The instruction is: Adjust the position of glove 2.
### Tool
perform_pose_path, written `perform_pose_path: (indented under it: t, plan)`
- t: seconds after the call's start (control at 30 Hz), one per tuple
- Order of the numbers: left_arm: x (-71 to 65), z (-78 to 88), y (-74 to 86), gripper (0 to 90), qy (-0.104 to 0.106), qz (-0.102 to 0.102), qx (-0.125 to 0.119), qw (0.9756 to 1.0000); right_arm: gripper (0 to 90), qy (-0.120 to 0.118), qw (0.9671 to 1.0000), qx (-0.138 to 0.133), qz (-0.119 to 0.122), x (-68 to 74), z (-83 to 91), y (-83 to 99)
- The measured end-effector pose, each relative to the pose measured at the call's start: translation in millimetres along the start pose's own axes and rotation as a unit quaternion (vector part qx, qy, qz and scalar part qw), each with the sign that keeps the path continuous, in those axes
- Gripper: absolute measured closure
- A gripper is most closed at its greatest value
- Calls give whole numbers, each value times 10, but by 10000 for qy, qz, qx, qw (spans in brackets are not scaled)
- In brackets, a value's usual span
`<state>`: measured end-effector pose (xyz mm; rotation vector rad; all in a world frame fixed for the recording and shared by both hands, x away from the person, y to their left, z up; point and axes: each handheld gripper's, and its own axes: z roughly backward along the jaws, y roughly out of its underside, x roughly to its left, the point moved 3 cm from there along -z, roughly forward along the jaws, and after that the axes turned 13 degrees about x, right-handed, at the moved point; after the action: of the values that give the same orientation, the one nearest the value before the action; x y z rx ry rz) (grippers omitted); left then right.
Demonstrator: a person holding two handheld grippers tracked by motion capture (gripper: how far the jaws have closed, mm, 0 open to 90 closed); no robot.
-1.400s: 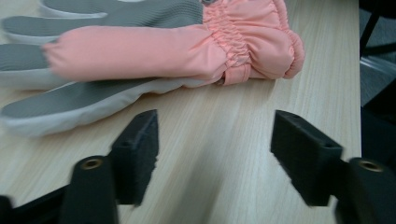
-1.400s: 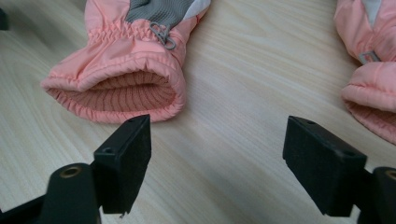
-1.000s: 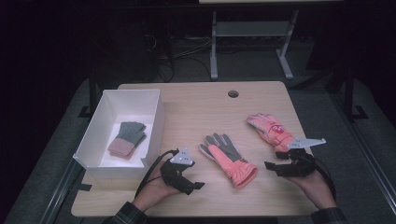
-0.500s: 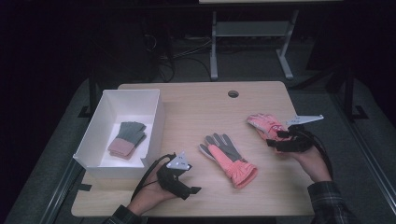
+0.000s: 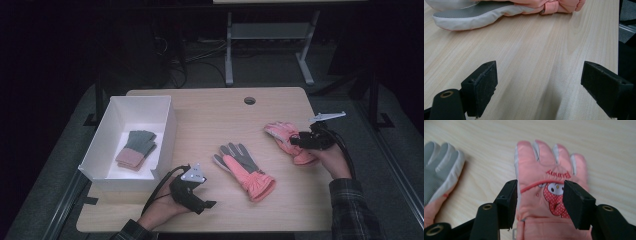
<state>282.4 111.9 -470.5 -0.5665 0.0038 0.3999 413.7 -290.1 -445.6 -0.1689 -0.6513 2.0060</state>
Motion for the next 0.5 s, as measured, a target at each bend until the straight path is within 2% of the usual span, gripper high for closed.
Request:
perform_pose_path:
  t: [0.1,0.13,0.3,0.5]
  plan:
    - [10,5,-2,134,-4,36,-10,10000,479,-33,10000,56,-33,-33,-51,4]
    - [14,4,-3,134,-5,27,-2,10000,488,38,9999,98,-20,-36,-76,5]
    - [8,-5,-5,134,3,23,8,10000,502,47,9992,379,78,-23,-198,39]
    - [10,-15,3,134,3,-3,112,9999,550,268,9975,600,242,8,-309,46]
